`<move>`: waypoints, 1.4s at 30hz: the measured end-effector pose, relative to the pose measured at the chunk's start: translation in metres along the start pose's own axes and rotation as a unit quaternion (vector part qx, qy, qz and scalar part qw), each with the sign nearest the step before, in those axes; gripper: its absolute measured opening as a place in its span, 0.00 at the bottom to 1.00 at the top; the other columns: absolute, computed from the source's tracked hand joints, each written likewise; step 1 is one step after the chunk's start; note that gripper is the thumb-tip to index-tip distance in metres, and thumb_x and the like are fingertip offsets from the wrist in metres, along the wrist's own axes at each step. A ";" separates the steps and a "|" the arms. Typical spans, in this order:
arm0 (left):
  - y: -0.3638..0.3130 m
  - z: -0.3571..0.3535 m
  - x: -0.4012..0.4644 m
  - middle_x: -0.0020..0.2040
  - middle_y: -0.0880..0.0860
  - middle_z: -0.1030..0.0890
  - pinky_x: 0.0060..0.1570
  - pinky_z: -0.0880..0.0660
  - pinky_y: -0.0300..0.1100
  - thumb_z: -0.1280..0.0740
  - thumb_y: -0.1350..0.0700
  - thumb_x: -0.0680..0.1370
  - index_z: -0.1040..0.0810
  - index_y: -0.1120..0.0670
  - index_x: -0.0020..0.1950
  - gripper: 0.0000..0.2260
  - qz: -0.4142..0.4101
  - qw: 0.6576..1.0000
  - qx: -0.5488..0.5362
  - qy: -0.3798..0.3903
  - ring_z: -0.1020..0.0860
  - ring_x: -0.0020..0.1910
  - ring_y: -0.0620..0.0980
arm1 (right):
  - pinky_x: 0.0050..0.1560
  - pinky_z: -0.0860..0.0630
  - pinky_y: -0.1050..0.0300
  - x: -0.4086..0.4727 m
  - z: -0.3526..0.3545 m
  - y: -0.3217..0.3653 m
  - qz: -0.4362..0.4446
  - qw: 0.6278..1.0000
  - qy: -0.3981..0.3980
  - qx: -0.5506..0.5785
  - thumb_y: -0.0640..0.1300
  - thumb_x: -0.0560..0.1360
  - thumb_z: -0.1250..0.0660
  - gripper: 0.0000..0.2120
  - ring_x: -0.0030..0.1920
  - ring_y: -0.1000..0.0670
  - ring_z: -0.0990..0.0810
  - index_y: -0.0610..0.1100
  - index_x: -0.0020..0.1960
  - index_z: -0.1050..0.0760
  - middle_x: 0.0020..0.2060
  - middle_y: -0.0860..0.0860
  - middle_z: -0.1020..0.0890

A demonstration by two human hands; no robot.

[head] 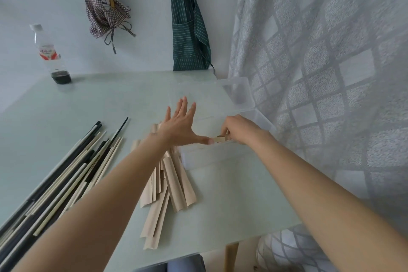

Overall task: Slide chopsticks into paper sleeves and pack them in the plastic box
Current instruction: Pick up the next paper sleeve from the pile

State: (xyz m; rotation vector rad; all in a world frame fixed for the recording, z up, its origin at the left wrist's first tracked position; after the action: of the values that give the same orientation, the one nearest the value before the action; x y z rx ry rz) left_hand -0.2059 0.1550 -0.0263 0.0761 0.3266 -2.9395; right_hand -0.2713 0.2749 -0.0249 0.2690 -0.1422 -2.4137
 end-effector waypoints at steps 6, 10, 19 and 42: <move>0.000 -0.013 0.000 0.77 0.57 0.61 0.73 0.65 0.56 0.32 0.30 0.64 0.56 0.52 0.78 0.54 0.002 0.995 -0.025 0.093 0.65 0.76 0.52 | 0.48 0.26 0.55 -0.003 0.000 0.005 0.006 0.999 0.035 -0.038 0.38 0.74 0.36 0.10 0.49 0.43 0.21 0.49 0.52 0.20 0.51 0.46 0.21; -0.014 -0.004 -0.001 0.78 0.56 0.52 0.74 0.61 0.55 0.30 0.33 0.65 0.49 0.52 0.78 0.50 -0.026 0.996 -0.006 0.087 0.57 0.77 0.54 | 0.44 0.29 0.57 0.000 0.005 0.016 0.007 0.997 0.018 -0.071 0.35 0.72 0.36 0.11 0.44 0.45 0.23 0.47 0.48 0.21 0.50 0.47 0.21; -0.027 0.003 -0.001 0.77 0.53 0.46 0.74 0.51 0.54 0.29 0.38 0.68 0.48 0.52 0.77 0.46 -0.058 0.993 0.024 0.103 0.49 0.76 0.54 | 0.44 0.29 0.55 0.006 0.005 0.007 -0.021 0.997 -0.065 -0.043 0.34 0.73 0.36 0.10 0.49 0.41 0.21 0.43 0.50 0.22 0.51 0.44 0.21; 0.124 -0.029 -0.142 0.69 0.56 0.30 0.63 0.32 0.51 0.41 0.56 0.80 0.31 0.53 0.71 0.18 0.161 0.983 -0.060 -0.065 0.31 0.67 0.57 | 0.52 0.27 0.52 -0.063 -0.050 0.183 0.053 0.998 -0.015 0.028 0.32 0.76 0.47 0.20 0.58 0.40 0.25 0.43 0.66 0.30 0.59 0.41 0.26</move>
State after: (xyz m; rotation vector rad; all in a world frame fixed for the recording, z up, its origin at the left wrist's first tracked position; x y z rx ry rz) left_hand -0.0421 0.0671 -0.0709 -0.0740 0.4259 -2.5844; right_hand -0.0974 0.1767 -0.0317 0.2439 -0.2315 -2.3114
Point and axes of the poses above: each hand's wrist, its own x-axis towards the middle knuckle, its own z-axis out of the back of the hand, y = z × x, the point moved 9 cm from there along x, towards the middle knuckle
